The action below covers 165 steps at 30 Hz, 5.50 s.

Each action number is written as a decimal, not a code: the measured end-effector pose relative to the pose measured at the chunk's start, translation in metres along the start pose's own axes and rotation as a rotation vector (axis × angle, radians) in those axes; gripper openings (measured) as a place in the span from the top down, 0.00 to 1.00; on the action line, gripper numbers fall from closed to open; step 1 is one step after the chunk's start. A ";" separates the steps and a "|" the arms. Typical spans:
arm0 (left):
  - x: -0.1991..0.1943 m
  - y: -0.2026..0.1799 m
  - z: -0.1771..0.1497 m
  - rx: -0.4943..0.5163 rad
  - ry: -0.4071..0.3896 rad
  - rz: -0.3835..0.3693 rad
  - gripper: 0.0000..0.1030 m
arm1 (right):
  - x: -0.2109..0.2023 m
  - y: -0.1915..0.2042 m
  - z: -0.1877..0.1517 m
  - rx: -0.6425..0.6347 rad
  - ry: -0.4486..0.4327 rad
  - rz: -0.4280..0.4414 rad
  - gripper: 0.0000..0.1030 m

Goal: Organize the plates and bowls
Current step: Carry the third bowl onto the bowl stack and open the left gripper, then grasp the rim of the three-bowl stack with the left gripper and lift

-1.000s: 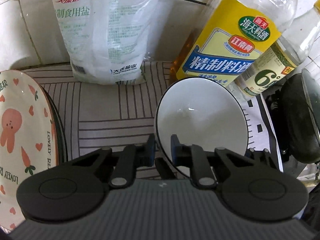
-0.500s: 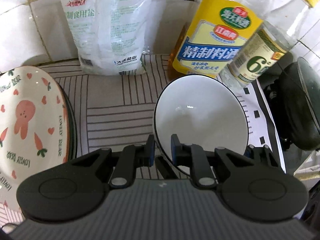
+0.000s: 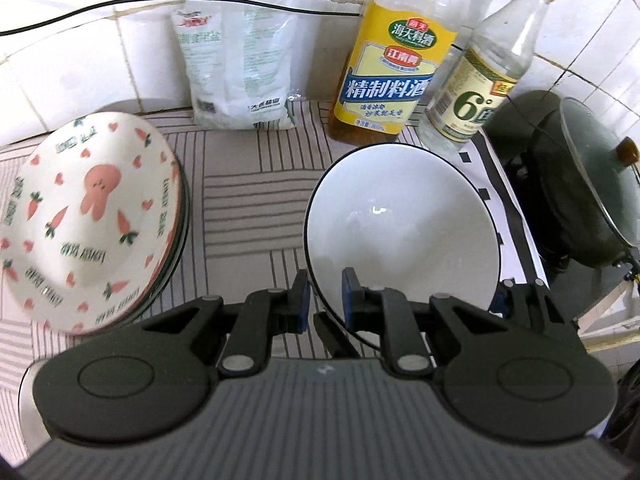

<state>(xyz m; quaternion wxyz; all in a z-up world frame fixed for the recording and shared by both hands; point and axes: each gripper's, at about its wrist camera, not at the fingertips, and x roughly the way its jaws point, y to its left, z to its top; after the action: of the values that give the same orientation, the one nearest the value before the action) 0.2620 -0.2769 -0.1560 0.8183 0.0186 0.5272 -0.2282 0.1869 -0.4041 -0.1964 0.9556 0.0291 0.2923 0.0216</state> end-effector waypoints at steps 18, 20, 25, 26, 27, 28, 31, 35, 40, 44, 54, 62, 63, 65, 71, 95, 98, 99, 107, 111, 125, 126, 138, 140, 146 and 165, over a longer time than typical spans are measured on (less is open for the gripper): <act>-0.092 0.009 -0.066 -0.088 -0.028 0.062 0.86 | -0.072 0.043 -0.002 -0.097 -0.011 0.100 0.04; -0.102 0.013 -0.074 -0.094 -0.031 0.082 0.86 | -0.077 0.051 -0.003 -0.105 -0.011 0.123 0.04; -0.125 0.033 -0.090 -0.154 -0.042 0.115 0.85 | -0.087 0.073 -0.005 -0.127 -0.005 0.184 0.04; -0.130 0.038 -0.093 -0.168 -0.044 0.117 0.85 | -0.089 0.077 -0.005 -0.132 -0.003 0.196 0.04; -0.135 0.044 -0.096 -0.183 -0.046 0.120 0.85 | -0.091 0.082 -0.005 -0.142 -0.002 0.212 0.04; -0.139 0.050 -0.100 -0.198 -0.048 0.125 0.85 | -0.092 0.086 -0.006 -0.153 -0.002 0.228 0.04; -0.151 0.068 -0.112 -0.250 -0.057 0.145 0.85 | -0.094 0.102 -0.007 -0.201 -0.001 0.278 0.04; -0.155 0.094 -0.125 -0.330 -0.056 0.168 0.85 | -0.090 0.125 -0.010 -0.249 0.014 0.347 0.04; -0.150 0.121 -0.133 -0.412 -0.039 0.177 0.85 | -0.071 0.146 -0.011 -0.305 0.041 0.387 0.04; -0.135 0.135 -0.131 -0.435 0.000 0.201 0.85 | -0.055 0.158 -0.012 -0.335 0.075 0.410 0.05; -0.104 0.160 -0.119 -0.471 0.107 0.212 0.82 | -0.021 0.182 -0.012 -0.441 0.152 0.417 0.05; -0.092 0.164 -0.112 -0.447 0.158 0.212 0.81 | -0.017 0.192 -0.011 -0.525 0.178 0.355 0.05; -0.090 0.164 -0.111 -0.442 0.164 0.217 0.81 | -0.018 0.194 -0.012 -0.537 0.180 0.348 0.04; -0.087 0.164 -0.111 -0.442 0.167 0.221 0.80 | -0.016 0.195 -0.010 -0.545 0.190 0.339 0.02; -0.084 0.161 -0.111 -0.424 0.168 0.241 0.79 | -0.011 0.193 -0.010 -0.519 0.202 0.326 0.00; -0.130 0.142 -0.116 -0.311 0.053 0.190 0.60 | -0.054 0.147 -0.008 -0.273 0.170 0.317 0.01; -0.139 0.142 -0.120 -0.278 0.015 0.178 0.57 | -0.062 0.144 -0.011 -0.244 0.164 0.315 0.01; -0.141 0.143 -0.121 -0.274 0.001 0.169 0.56 | -0.064 0.144 -0.013 -0.239 0.160 0.310 0.01; -0.158 0.163 -0.137 -0.205 -0.068 0.099 0.52 | -0.078 0.158 -0.023 -0.203 0.124 0.276 0.01; -0.161 0.180 -0.145 -0.185 -0.105 0.068 0.51 | -0.081 0.161 -0.033 -0.164 0.092 0.253 0.01; -0.146 0.228 -0.157 -0.227 -0.141 -0.042 0.44 | -0.059 0.171 -0.075 -0.112 0.099 0.175 0.00; -0.143 0.229 -0.156 -0.231 -0.144 -0.055 0.44 | -0.056 0.172 -0.077 -0.110 0.099 0.170 0.00; -0.067 0.236 -0.139 -0.292 -0.056 -0.157 0.42 | 0.002 0.172 -0.090 -0.125 0.065 0.180 0.02; -0.057 0.234 -0.137 -0.283 -0.037 -0.164 0.42 | 0.006 0.176 -0.091 -0.135 0.058 0.190 0.02; -0.045 0.231 -0.131 -0.255 -0.018 -0.173 0.52 | 0.013 0.188 -0.086 -0.184 0.013 0.219 0.02; -0.061 0.227 -0.129 -0.230 -0.023 -0.198 0.57 | 0.006 0.191 -0.082 -0.136 -0.011 0.211 0.02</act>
<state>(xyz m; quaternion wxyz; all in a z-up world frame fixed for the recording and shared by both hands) 0.2206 -0.0171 -0.2077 0.7946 -0.1300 0.5396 -0.2459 0.1415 -0.2096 -0.2551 0.9494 -0.0052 0.2800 0.1418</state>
